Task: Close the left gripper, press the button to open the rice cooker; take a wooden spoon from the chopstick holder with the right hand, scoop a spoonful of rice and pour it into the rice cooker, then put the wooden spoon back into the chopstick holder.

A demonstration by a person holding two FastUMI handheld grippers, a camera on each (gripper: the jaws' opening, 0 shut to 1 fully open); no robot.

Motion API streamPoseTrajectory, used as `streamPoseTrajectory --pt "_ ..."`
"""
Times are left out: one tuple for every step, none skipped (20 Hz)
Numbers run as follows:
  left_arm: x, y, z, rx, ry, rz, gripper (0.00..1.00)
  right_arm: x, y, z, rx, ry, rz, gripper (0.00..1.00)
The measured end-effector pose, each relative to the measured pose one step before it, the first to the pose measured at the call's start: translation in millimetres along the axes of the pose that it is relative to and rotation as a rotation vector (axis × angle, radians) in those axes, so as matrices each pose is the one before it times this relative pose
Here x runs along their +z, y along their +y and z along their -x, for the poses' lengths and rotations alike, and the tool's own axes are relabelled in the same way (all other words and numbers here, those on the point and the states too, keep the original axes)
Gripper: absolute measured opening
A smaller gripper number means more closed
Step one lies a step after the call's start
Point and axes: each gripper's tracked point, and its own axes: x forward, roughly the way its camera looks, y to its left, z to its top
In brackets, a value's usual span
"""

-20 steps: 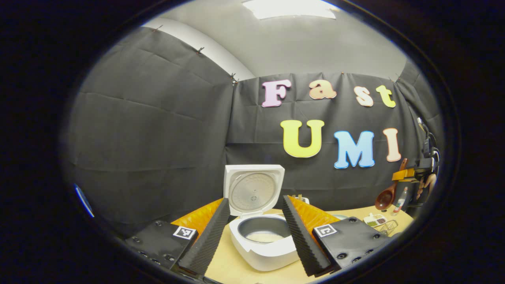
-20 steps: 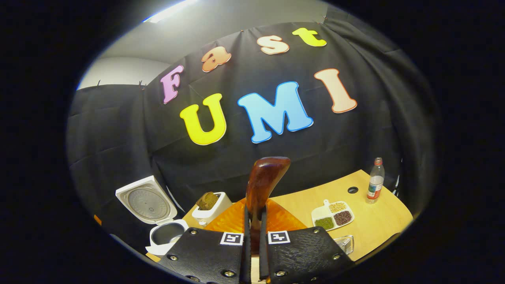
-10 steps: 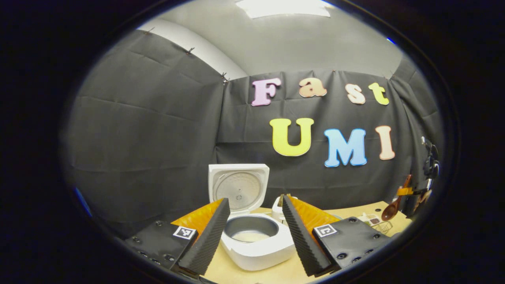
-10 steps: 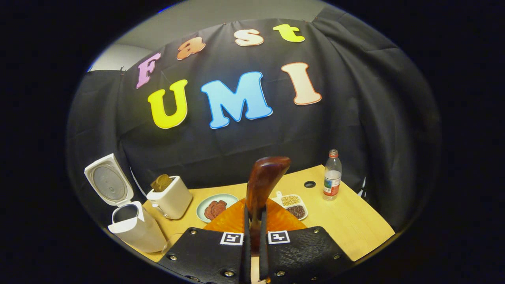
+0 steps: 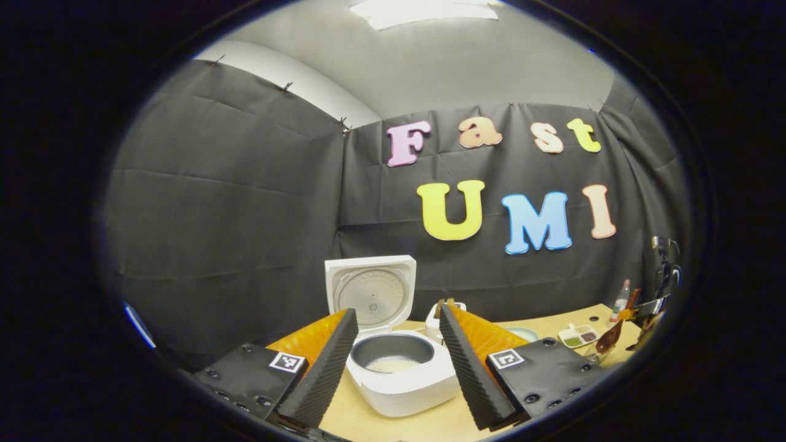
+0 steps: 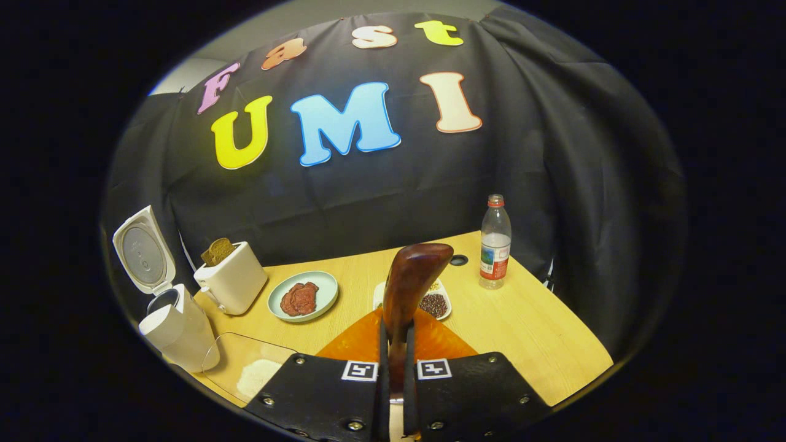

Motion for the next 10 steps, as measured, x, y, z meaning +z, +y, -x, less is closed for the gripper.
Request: streamPoseTrajectory --pt "-0.21 -0.28 2.17 0.00338 0.00091 -0.00688 0.89 -6.67 -0.51 -3.76 0.00293 0.01469 -0.01831 0.08" --pt "0.74 -0.46 1.72 0.00353 -0.00087 -0.00709 0.89 -5.80 -1.99 -2.69 0.00209 0.01489 -0.01688 0.10" --pt "1.14 -1.00 0.49 0.00195 -0.00079 -0.00575 0.89 -4.98 -2.07 -1.32 0.00410 0.01363 -0.01981 0.10" --pt "0.81 -0.65 1.12 0.00102 -0.00076 -0.00395 0.89 -3.13 -1.08 -1.13 0.00210 0.00820 -0.01486 0.10" --pt "0.52 -1.63 -0.62 0.00080 -0.00222 -0.00240 0.89 -3.12 -0.49 -1.37 0.00561 0.01181 -0.01590 0.10" --pt "0.38 -0.89 0.47 -0.00054 -0.00124 -0.00040 0.89 -3.48 -1.27 -1.74 -0.00216 0.00792 -0.01045 0.11" --pt "-0.87 -1.49 -0.29 -0.00199 0.00002 0.00056 0.91 -3.25 -2.35 -0.20 0.00019 0.00947 -0.00790 0.11" --pt "-0.10 -1.01 0.06 -0.00276 0.00041 0.00081 0.93 -2.35 -0.71 1.27 0.00380 0.01118 -0.00891 0.12" --pt "-0.39 -1.36 -1.30 -0.00259 -0.00191 0.00137 0.93 -1.85 -0.50 -0.57 0.00435 0.00639 -0.00721 0.12" --pt "0.89 -1.54 -1.75 -0.00450 -0.00166 0.00283 0.93 0.78 -3.44 3.91 -0.00996 -0.00128 0.00144 0.15"
